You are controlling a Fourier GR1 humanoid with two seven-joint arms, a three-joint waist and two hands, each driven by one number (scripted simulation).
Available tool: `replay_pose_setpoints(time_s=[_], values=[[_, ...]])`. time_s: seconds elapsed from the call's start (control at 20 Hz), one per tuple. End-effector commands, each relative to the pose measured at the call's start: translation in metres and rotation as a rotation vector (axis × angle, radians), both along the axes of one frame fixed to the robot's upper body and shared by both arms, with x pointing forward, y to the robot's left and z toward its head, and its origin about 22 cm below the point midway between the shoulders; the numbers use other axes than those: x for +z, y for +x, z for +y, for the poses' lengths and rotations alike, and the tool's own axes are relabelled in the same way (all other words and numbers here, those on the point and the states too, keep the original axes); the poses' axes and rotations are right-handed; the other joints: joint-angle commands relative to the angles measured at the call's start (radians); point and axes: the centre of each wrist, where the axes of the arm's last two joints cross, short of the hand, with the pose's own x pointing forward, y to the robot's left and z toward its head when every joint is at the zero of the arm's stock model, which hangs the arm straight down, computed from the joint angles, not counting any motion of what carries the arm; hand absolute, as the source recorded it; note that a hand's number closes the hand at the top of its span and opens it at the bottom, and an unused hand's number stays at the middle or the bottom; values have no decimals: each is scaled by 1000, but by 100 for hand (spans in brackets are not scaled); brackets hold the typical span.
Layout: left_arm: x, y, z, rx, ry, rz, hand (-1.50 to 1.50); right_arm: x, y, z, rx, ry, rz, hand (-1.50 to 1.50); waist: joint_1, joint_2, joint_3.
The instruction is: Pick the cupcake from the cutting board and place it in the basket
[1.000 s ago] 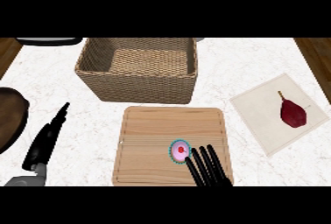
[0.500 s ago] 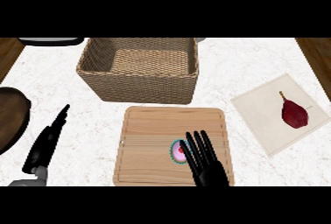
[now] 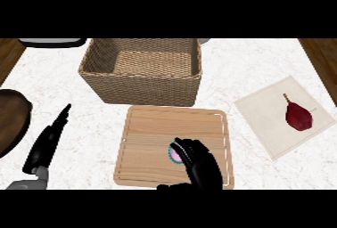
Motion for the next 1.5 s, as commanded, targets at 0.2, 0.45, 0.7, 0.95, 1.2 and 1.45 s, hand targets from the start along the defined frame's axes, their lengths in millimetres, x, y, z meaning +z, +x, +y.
replay_pose_setpoints(time_s=[0.2,0.45,0.7,0.95,1.2,1.45], values=[[-9,-7,7,-6,-11,19,0,-15,4,10,77,-90,12,150,4,9,5],[1,-11,0,1,13,15,0,-12,-18,28,47,-43,-125,150,3,7,6],[-8,-2,-3,5,0,13,0,-1,-12,20,-113,-17,-102,150,-3,8,5],[-1,-9,14,35,14,-6,0,-14,10,-32,-626,-68,460,150,-22,18,0],[-3,-5,17,27,-3,13,0,82,64,-6,-742,-46,404,150,-16,1,2],[-26,-19,10,20,20,32,0,176,63,1,-778,11,237,150,-18,0,3]])
